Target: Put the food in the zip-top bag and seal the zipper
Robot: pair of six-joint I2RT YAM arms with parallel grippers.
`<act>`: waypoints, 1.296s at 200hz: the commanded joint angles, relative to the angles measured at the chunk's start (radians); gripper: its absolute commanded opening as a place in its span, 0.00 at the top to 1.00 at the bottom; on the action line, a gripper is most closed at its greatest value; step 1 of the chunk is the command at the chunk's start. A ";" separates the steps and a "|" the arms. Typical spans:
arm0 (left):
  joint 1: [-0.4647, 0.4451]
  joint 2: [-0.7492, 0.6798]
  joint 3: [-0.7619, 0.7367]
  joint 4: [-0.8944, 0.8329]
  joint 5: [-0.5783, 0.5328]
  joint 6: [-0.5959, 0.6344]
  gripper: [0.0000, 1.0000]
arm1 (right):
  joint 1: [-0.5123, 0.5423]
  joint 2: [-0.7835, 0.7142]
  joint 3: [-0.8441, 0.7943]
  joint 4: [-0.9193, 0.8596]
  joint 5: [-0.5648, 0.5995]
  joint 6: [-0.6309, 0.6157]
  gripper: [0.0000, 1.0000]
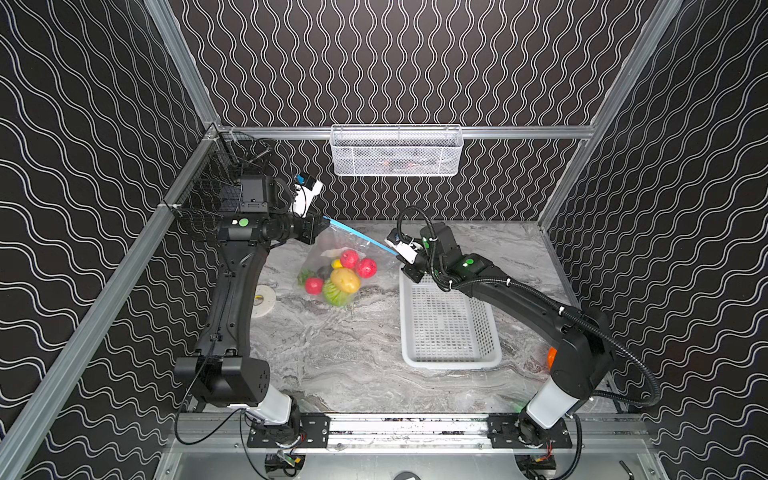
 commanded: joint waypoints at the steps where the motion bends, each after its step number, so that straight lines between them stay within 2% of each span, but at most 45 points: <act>1: 0.005 -0.002 0.001 0.064 0.009 -0.006 1.00 | -0.002 0.015 0.012 -0.024 0.019 0.026 1.00; 71: 0.005 -0.013 -0.021 0.080 0.085 -0.020 1.00 | 0.000 -0.066 0.013 0.045 -0.111 0.127 1.00; 97: 0.005 -0.020 -0.016 0.066 0.096 -0.028 1.00 | 0.016 -0.072 0.038 0.011 -0.119 0.142 1.00; 170: 0.005 -0.102 -0.073 0.008 0.125 -0.049 1.00 | 0.138 -0.119 0.076 -0.100 0.030 0.137 1.00; 221: 0.006 -0.231 -0.140 -0.057 0.126 -0.080 1.00 | 0.242 -0.220 0.024 -0.120 0.133 0.230 1.00; 238: 0.005 -0.283 -0.172 -0.065 0.107 -0.130 1.00 | 0.262 -0.249 -0.008 -0.119 0.121 0.255 1.00; 259: 0.006 -0.304 -0.194 -0.106 0.143 -0.157 1.00 | 0.272 -0.255 -0.027 -0.129 0.122 0.285 1.00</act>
